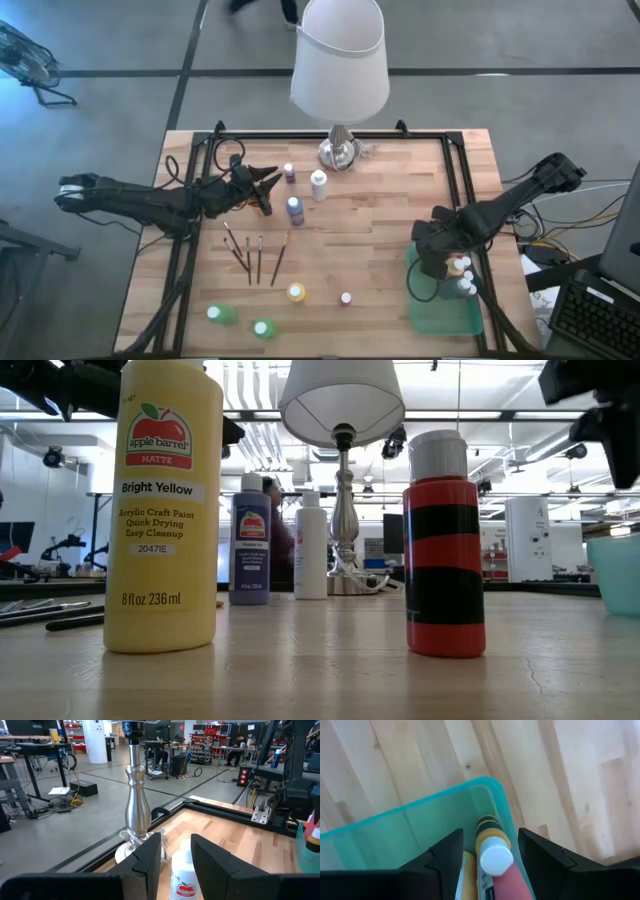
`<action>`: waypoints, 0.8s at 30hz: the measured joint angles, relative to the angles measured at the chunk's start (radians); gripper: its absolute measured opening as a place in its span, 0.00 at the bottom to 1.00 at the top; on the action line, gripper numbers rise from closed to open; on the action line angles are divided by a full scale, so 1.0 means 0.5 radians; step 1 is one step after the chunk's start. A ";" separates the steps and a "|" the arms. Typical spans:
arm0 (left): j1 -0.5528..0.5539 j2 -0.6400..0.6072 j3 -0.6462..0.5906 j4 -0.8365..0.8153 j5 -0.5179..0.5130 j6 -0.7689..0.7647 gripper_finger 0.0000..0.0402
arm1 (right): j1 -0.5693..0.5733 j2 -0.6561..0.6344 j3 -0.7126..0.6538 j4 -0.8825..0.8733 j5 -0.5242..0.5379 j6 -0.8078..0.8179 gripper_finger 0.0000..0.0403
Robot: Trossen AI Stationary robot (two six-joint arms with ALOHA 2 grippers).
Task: Pick & Place Paint Supplies
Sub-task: Put the red paint bottle into the green bin
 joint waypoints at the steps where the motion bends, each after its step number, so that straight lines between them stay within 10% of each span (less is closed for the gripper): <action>1: 0.000 0.000 0.000 0.000 0.000 0.000 0.28 | 0.000 0.001 0.042 -0.035 0.023 0.000 0.44; 24: 0.000 0.000 0.000 -0.002 0.004 -0.014 0.28 | -0.002 0.001 0.741 0.062 0.832 -0.526 0.28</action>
